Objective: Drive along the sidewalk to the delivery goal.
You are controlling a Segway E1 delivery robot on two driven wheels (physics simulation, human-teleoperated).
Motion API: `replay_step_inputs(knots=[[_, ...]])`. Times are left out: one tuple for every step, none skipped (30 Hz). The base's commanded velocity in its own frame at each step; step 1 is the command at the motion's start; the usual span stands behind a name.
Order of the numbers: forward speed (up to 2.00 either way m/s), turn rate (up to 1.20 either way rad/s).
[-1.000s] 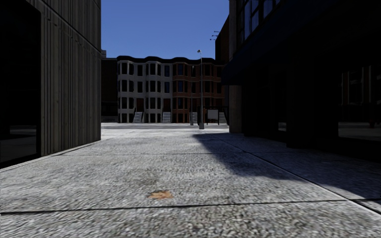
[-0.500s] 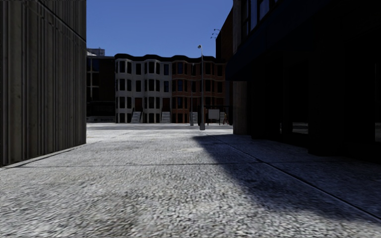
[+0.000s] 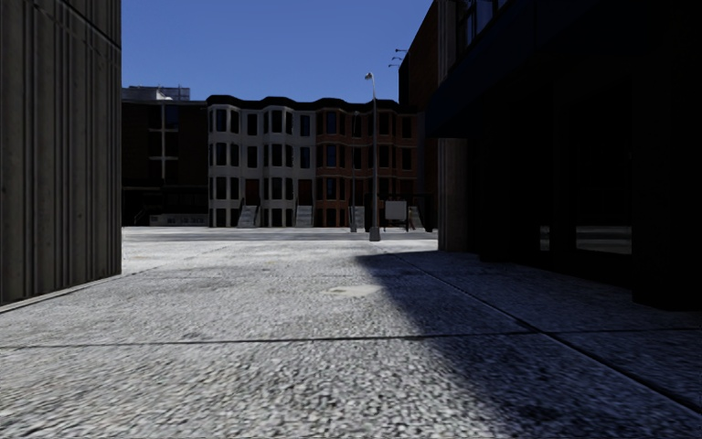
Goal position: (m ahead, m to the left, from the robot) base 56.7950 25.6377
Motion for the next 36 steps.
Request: replay_step_inputs(knots=[[2.0,0.0],[2.0,0.0],[2.0,0.0],[2.0,0.0],[2.0,0.0],[2.0,0.0],[2.0,0.0],[2.0,0.0],[2.0,0.0],[2.0,0.0],[2.0,0.0],[2.0,0.0],[2.0,0.0],[2.0,0.0],[2.0,0.0],[2.0,0.0],[2.0,0.0],[2.0,0.0],[2.0,0.0],[2.0,0.0],[2.0,0.0],[2.0,0.0],[2.0,0.0],[2.0,0.0],[2.0,0.0],[2.0,0.0],[2.0,0.0],[2.0,0.0],[2.0,0.0],[2.0,0.0],[2.0,0.0],[2.0,0.0],[2.0,0.0],[2.0,0.0],[2.0,0.0],[2.0,0.0]])
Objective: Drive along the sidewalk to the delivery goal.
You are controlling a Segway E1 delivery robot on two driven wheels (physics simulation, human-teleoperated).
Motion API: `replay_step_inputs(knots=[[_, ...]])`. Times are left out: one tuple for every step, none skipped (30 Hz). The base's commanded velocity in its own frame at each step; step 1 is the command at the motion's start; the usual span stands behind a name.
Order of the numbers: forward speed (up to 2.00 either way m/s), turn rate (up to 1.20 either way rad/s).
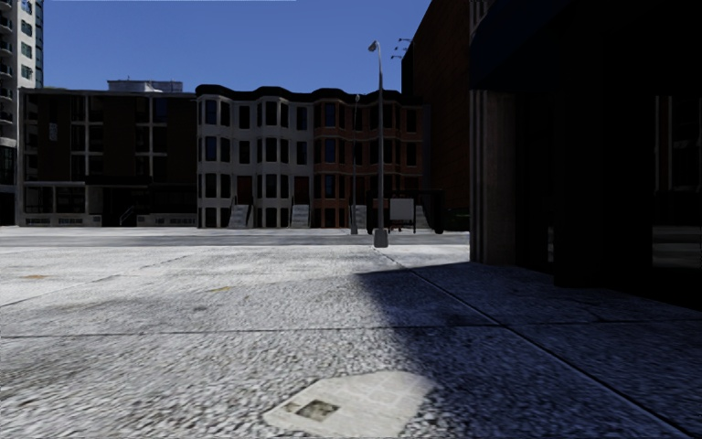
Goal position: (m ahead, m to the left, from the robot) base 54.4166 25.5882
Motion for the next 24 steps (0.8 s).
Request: replay_step_inputs(knots=[[2.0,0.0],[2.0,0.0],[2.0,0.0],[2.0,0.0],[2.0,0.0],[2.0,0.0],[2.0,0.0],[2.0,0.0],[2.0,0.0],[2.0,0.0],[2.0,0.0],[2.0,0.0],[2.0,0.0],[2.0,0.0],[2.0,0.0],[2.0,0.0],[2.0,0.0],[2.0,0.0],[2.0,0.0],[2.0,0.0],[2.0,0.0],[2.0,0.0],[2.0,0.0],[2.0,0.0]])
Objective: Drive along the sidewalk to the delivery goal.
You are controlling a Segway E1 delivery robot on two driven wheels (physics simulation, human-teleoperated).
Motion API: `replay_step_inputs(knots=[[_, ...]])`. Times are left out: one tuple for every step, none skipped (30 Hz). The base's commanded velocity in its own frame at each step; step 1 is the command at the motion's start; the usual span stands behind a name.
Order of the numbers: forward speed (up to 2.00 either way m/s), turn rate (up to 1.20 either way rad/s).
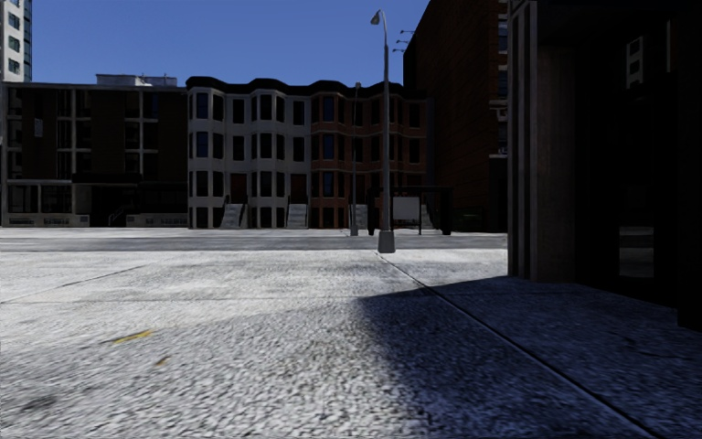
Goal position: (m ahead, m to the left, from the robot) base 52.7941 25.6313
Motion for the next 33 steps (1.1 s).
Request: replay_step_inputs(knots=[[2.0,0.0],[2.0,0.0],[2.0,0.0],[2.0,0.0],[2.0,0.0],[2.0,0.0],[2.0,0.0],[2.0,0.0],[2.0,0.0],[2.0,0.0],[2.0,0.0],[2.0,0.0],[2.0,0.0],[2.0,0.0],[2.0,0.0],[2.0,0.0],[2.0,0.0],[2.0,0.0],[2.0,0.0],[2.0,0.0],[2.0,0.0],[2.0,0.0],[2.0,0.0],[2.0,0.0],[2.0,0.0],[2.0,0.0],[2.0,-0.05],[2.0,-0.05],[2.0,-0.15],[2.0,-0.23],[2.0,-0.32],[2.0,-0.35],[2.0,-0.36]])
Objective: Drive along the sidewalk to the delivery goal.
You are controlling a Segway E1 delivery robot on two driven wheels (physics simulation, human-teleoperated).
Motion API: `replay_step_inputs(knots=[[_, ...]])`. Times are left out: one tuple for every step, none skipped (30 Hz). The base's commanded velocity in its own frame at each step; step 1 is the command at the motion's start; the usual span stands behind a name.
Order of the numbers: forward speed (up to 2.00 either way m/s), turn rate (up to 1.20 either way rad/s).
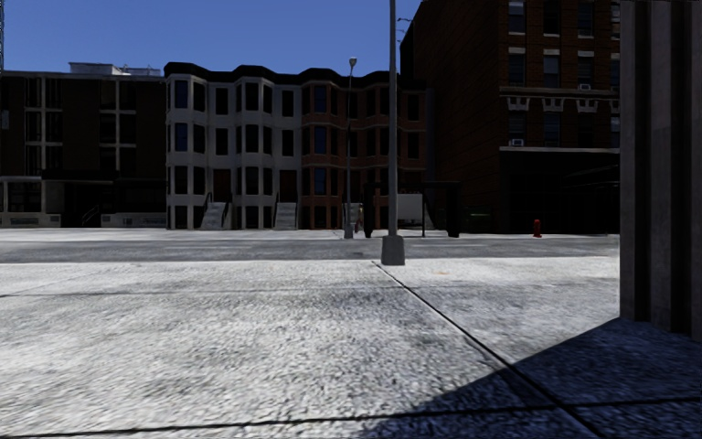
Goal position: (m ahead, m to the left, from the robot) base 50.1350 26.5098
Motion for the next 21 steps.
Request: replay_step_inputs(knots=[[2.0,-0.36],[2.0,-0.36],[2.0,-0.37],[2.0,-0.37],[2.0,-0.37],[2.0,-0.37],[2.0,-0.37],[2.0,-0.37],[2.0,-0.37],[2.0,-0.37],[2.0,-0.37],[2.0,-0.37],[2.0,-0.37],[2.0,-0.37],[2.0,-0.37],[2.0,-0.4],[2.0,-0.43],[2.0,-0.44],[2.0,-0.44],[2.0,-0.47],[2.0,-0.53]])
